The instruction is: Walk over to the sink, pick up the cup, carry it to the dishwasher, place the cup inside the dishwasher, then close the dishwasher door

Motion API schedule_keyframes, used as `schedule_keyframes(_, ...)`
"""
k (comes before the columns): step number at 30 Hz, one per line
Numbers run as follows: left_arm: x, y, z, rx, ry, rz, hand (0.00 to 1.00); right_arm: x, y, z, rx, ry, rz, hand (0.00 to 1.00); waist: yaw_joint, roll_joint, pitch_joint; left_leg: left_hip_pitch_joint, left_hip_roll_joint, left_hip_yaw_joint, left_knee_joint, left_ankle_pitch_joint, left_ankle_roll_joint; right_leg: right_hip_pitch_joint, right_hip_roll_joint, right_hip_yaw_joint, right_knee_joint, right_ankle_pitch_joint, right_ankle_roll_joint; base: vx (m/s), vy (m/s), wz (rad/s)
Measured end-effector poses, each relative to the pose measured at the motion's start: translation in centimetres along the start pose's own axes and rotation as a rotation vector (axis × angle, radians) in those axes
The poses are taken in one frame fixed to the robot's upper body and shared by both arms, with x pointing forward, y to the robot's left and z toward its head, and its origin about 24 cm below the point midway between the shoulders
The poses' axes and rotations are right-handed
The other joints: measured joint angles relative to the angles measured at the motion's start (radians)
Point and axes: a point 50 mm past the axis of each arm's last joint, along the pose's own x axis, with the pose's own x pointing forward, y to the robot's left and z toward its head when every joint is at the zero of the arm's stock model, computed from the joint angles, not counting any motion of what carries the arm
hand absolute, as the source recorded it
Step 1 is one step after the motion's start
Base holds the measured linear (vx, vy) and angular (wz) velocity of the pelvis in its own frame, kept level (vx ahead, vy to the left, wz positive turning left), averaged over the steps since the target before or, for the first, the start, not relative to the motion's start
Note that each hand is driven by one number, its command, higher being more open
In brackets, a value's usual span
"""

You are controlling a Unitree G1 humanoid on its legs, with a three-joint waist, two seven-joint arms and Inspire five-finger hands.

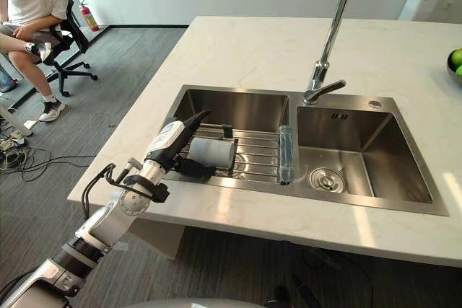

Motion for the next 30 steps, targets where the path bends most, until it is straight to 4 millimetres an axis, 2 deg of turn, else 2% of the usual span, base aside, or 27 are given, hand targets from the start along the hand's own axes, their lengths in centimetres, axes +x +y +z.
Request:
schedule_keyframes(10,1.0,0.7,-0.6,0.054,0.028,-0.052,1.0,-0.1,-0.5,0.3,-0.011,-0.007,-0.003,1.0,-0.007,0.013,0.006,0.004,0.0,0.005,0.001,0.0,0.0,0.0,0.0,0.005,-0.001,0.0,0.001,0.0,-0.001,0.0)
schedule_keyframes(19,2.5,2.1,-0.7,0.176,0.019,-0.245,1.0,-0.2,-0.5,0.9,0.008,-0.029,0.021,1.0,-0.029,0.033,0.016,0.017,-0.001,0.023,-0.004,-0.003,-0.001,-0.001,0.0,0.019,-0.001,0.002,0.003,-0.01,-0.006,-0.04)
schedule_keyframes(23,3.1,2.3,-0.5,0.213,0.006,-0.317,1.0,-0.2,-0.6,1.2,0.01,-0.033,0.021,1.0,-0.031,0.04,0.017,0.02,-0.001,0.026,-0.006,-0.003,-0.001,-0.001,0.0,0.022,-0.001,0.002,0.003,-0.01,-0.004,-0.02)
schedule_keyframes(30,3.4,2.3,-1.1,0.228,0.042,-0.432,1.0,-0.2,-0.6,1.4,0.008,-0.041,0.024,1.0,-0.046,0.05,0.024,0.021,-0.002,0.031,-0.008,-0.003,-0.002,-0.002,0.001,0.026,-0.001,0.002,0.004,0.0,0.0,0.0)
